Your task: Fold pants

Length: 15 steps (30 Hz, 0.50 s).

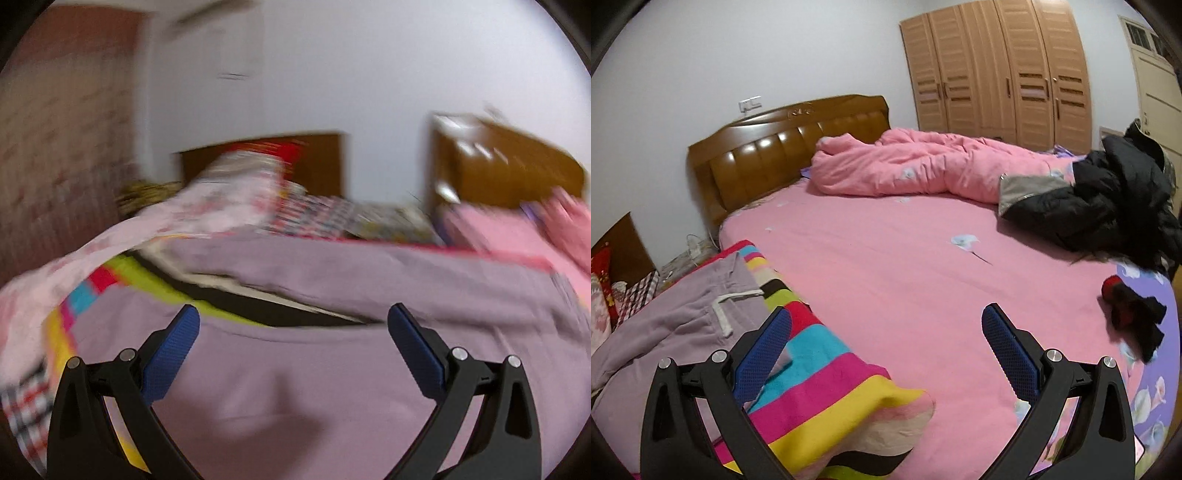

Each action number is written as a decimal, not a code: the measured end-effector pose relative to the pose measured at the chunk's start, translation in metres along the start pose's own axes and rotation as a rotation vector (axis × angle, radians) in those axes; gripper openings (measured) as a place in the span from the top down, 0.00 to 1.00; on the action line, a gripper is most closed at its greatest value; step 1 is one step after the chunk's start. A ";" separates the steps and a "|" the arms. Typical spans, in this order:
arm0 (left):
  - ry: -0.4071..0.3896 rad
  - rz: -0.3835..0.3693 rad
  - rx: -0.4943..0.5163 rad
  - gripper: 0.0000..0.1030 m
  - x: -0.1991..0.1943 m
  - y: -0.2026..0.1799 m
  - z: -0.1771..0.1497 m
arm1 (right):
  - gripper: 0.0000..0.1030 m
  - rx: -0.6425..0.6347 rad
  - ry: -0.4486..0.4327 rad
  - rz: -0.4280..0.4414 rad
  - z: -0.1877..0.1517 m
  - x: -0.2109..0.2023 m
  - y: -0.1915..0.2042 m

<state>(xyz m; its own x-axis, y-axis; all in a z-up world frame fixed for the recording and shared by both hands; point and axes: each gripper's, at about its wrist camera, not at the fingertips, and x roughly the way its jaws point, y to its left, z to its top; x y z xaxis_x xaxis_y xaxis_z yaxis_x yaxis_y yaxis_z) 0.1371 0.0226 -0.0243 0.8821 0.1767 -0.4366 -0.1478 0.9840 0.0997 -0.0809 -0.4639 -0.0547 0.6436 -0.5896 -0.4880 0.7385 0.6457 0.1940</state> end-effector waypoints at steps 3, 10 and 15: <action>0.053 -0.159 0.144 0.01 0.011 -0.037 0.003 | 0.04 -0.118 0.018 0.132 0.005 0.006 0.029; 0.178 -0.614 0.228 0.01 0.069 -0.077 0.033 | 0.04 -0.470 0.190 0.593 0.037 0.095 0.172; 0.249 -0.486 0.309 0.02 0.131 -0.097 0.067 | 0.04 -0.642 0.277 0.728 0.057 0.166 0.285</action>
<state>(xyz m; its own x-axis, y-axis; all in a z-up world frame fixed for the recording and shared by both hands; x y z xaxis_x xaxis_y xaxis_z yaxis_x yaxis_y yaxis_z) 0.2969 -0.0515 -0.0308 0.6802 -0.2523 -0.6883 0.4128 0.9077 0.0753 0.2476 -0.4054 -0.0317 0.7655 0.1330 -0.6295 -0.1157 0.9909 0.0686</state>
